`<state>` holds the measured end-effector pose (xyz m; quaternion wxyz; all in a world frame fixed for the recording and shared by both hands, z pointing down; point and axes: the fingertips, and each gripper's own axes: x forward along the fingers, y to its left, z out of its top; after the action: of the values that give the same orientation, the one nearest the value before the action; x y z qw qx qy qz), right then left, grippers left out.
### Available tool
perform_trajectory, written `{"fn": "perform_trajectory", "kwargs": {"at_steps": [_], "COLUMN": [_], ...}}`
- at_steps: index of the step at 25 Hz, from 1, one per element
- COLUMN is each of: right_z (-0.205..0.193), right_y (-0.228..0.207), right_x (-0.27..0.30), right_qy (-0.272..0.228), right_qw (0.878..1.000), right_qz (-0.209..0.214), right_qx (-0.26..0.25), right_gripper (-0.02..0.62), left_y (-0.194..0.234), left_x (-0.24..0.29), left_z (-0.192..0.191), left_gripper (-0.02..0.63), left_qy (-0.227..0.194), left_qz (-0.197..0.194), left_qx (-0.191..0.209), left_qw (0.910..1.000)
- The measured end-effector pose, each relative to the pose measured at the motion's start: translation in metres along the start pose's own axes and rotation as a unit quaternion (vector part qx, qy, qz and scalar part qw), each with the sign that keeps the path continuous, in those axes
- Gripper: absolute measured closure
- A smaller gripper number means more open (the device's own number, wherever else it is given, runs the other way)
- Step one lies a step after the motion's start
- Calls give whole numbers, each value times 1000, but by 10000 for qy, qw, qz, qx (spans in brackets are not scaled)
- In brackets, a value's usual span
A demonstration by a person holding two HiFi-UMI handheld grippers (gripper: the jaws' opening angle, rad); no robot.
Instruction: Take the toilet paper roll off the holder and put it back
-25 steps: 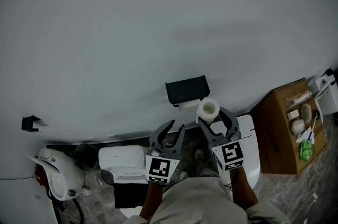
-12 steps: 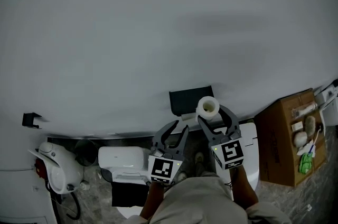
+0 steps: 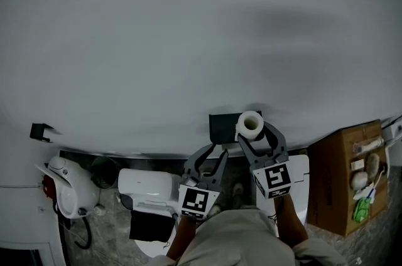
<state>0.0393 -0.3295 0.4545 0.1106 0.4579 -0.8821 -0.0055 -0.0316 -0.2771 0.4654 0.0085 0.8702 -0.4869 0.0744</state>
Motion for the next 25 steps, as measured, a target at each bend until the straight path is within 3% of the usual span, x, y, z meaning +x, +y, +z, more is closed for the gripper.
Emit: {"fn": "perform_trajectory", "kwargs": {"at_steps": [8, 13, 16, 18, 25], "right_z": [-9, -7, -8, -5, 3], "right_y": [2, 3, 4, 3, 1], "right_x": [18, 20, 20, 18, -2], "right_qy": [194, 28, 41, -34, -111], "right_qw": [9995, 9997, 9996, 9997, 9999], "right_qz": [237, 255, 275, 259, 14], "right_qx": [-31, -41, -19, 21, 0], "right_gripper": [328, 324, 291, 267, 273], "left_y": [12, 13, 13, 12, 6], "left_x": [6, 7, 6, 4, -7], "left_z": [-4, -5, -6, -5, 4], "left_gripper": [477, 479, 479, 479, 479], "left_qy": [50, 80, 96, 84, -47], "left_qz": [187, 214, 204, 182, 79], "left_qx": [-34, -71, -106, -15, 97], "left_qw": [9998, 9997, 9997, 9998, 9999]}}
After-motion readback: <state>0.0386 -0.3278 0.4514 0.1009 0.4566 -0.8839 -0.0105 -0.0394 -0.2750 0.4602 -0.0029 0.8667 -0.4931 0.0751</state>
